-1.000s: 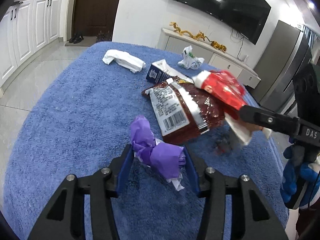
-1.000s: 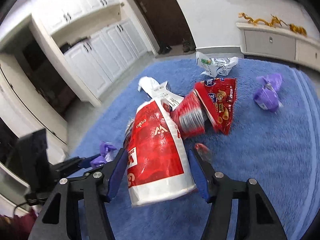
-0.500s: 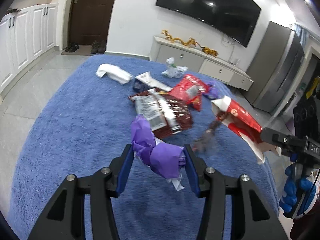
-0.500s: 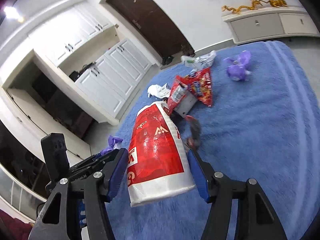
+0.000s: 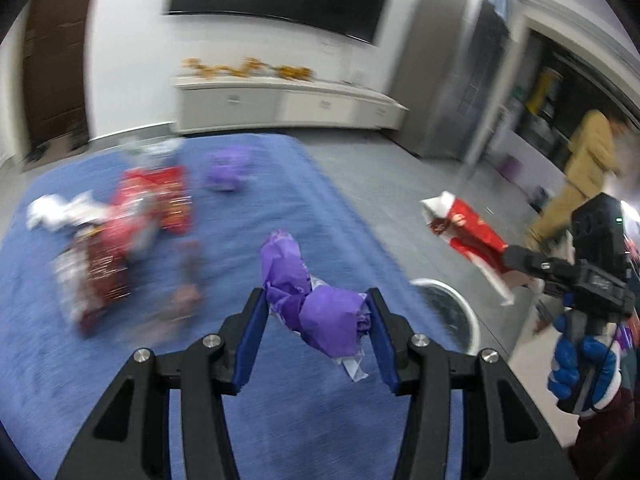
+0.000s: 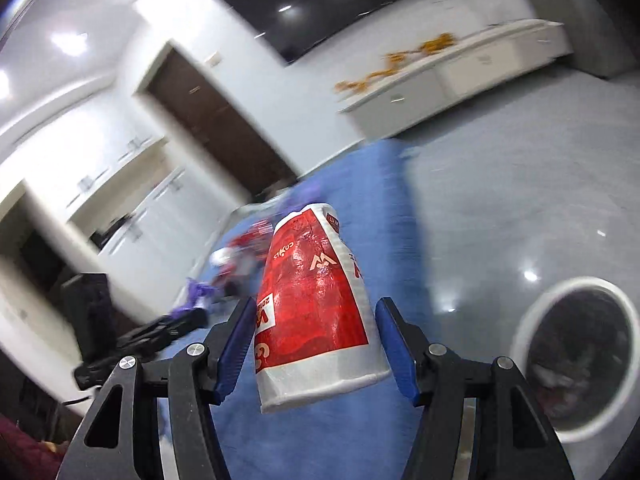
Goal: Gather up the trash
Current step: 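Carry the purple bag and red-and-white cup over the bin and release both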
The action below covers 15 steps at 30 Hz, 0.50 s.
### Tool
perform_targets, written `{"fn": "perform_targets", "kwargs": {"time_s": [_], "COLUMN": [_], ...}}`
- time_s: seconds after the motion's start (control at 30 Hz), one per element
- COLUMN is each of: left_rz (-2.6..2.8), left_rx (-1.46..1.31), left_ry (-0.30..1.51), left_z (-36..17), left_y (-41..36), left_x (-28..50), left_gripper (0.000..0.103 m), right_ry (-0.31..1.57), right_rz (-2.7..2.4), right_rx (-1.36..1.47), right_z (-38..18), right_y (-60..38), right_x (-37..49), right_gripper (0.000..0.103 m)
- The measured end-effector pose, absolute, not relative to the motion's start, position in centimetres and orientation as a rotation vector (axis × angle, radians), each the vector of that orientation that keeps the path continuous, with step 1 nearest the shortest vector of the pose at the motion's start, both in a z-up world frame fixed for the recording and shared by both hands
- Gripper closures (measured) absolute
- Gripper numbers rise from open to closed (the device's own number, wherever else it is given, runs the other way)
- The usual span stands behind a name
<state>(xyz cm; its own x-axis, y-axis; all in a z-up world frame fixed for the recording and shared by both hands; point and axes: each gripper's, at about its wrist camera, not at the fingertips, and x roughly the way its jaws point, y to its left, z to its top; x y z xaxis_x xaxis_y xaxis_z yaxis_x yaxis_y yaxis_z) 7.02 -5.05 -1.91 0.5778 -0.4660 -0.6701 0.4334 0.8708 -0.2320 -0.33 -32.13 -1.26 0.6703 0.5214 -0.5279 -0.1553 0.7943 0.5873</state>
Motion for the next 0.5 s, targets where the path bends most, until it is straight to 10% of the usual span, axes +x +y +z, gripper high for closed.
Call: {"fn": "perform_targets", "kwargs": {"time_s": [0.5], "left_rz": [-0.859], "left_rx": [0.12], "left_ry": [0.988], "left_z": [-6.8], "left_y": [-33.3], "left_x": [11.8], "left_gripper": [0.054], "right_ry": [0.882], "right_rz": [-0.079], "right_rx": [0.598], "right_z": [-11.7], "right_y": [-48.3], "right_x": [-2.6], "right_gripper": [0.042]}}
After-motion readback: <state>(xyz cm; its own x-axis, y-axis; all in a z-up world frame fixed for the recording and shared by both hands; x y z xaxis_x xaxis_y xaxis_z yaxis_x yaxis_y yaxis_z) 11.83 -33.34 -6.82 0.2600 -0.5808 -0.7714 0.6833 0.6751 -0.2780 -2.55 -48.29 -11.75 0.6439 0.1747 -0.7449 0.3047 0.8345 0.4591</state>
